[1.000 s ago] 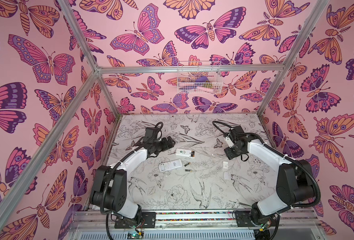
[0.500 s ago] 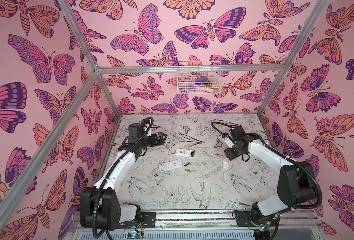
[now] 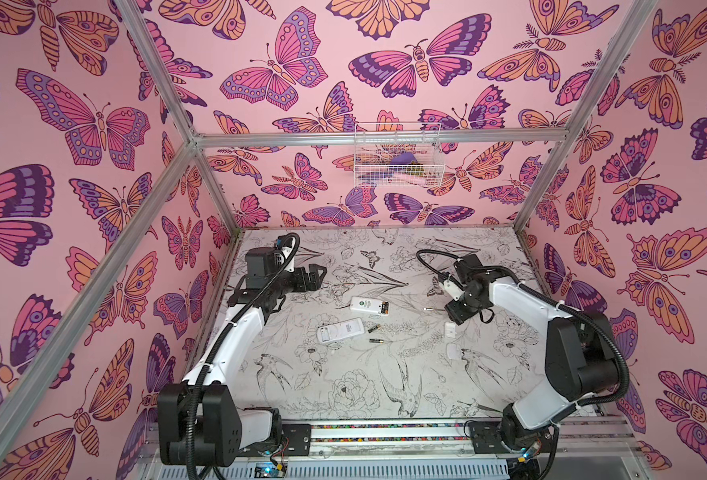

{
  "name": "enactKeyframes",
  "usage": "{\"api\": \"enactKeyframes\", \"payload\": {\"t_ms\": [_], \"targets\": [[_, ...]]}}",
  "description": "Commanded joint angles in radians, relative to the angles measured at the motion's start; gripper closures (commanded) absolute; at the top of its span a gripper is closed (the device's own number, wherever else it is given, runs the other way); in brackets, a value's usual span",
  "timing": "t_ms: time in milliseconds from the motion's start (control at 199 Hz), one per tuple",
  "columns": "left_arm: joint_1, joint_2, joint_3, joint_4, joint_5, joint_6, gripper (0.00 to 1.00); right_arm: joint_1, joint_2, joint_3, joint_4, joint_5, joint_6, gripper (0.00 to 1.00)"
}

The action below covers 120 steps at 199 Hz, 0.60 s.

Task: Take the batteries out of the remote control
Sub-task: 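Move the right gripper over the clear-handled screwdriver while the left gripper lifts away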

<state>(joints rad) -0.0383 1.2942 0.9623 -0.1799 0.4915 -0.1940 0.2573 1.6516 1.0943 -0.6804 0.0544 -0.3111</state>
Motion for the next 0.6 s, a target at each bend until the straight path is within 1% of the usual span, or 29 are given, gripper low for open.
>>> {"api": "enactKeyframes", "payload": {"t_ms": [0,166,327,473,599], "targets": [[0.016,-0.011,-0.014,0.015,0.032,0.009,0.00,-0.006,0.040,0.021,-0.004,-0.011,-0.034,0.35],[0.020,-0.010,-0.025,0.027,0.032,0.018,0.00,-0.007,0.079,0.040,0.036,0.037,-0.059,0.35],[0.031,-0.012,-0.024,0.030,0.033,0.012,0.00,-0.012,0.092,0.052,0.055,0.040,-0.087,0.35],[0.037,-0.012,-0.024,0.032,0.041,0.005,0.00,-0.017,0.123,0.073,0.044,0.053,-0.089,0.36],[0.038,-0.010,-0.038,0.042,0.028,0.019,0.00,-0.027,0.153,0.081,0.072,0.057,-0.086,0.37]]}}
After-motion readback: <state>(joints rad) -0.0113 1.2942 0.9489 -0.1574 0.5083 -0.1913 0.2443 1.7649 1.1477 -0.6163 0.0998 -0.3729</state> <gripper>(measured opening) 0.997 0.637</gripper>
